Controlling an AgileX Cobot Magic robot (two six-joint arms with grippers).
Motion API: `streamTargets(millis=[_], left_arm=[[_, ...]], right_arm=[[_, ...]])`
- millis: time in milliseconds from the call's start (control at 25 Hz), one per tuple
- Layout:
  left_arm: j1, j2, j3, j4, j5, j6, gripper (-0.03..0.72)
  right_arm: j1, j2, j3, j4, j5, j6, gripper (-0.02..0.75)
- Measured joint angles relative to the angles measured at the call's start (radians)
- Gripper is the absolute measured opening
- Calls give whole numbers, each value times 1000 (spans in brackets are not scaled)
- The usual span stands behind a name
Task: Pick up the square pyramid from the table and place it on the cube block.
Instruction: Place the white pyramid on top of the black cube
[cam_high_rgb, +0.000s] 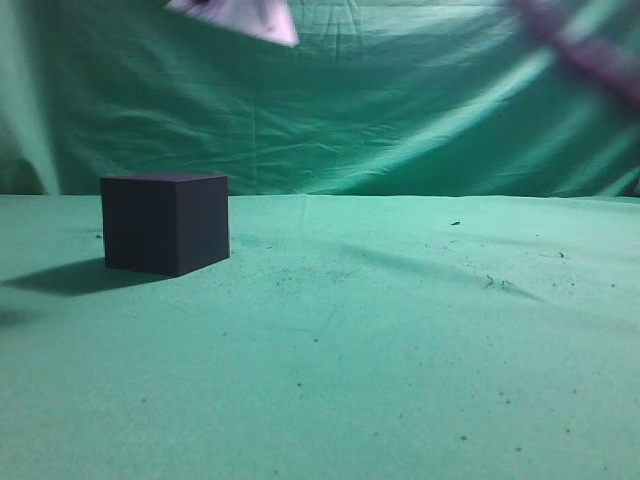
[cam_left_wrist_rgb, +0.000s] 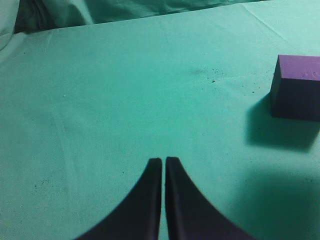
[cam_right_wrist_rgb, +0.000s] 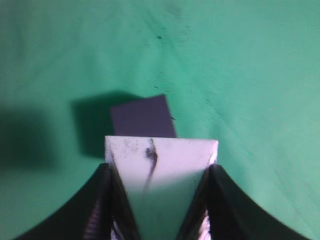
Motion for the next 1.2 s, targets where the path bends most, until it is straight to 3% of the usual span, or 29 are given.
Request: streamTargets(millis=[160, 360, 480, 520, 640, 680, 1080, 1120, 1200], left_arm=[[0, 0, 0, 0, 0, 0, 0], [0, 0, 0, 0, 0, 0, 0], [0, 0, 0, 0, 0, 0, 0], [0, 0, 0, 0, 0, 0, 0], [0, 0, 0, 0, 0, 0, 0], [0, 0, 0, 0, 0, 0, 0], [0, 0, 0, 0, 0, 0, 0], [0, 0, 0, 0, 0, 0, 0], [0, 0, 0, 0, 0, 0, 0]], right_arm=[[54, 129, -111, 2, 16, 0, 370], [63, 238, -188, 5, 46, 0, 370], [64, 272, -196, 3, 38, 0, 370], [67, 282, -198, 3, 38, 0, 329], [67, 304, -198, -8, 40, 0, 344], [67, 305, -200, -16, 36, -2, 294], [67, 296, -208, -30, 28, -34, 312], [67, 296, -206, -31, 30, -35, 414], [67, 293, -206, -31, 32, -36, 539]])
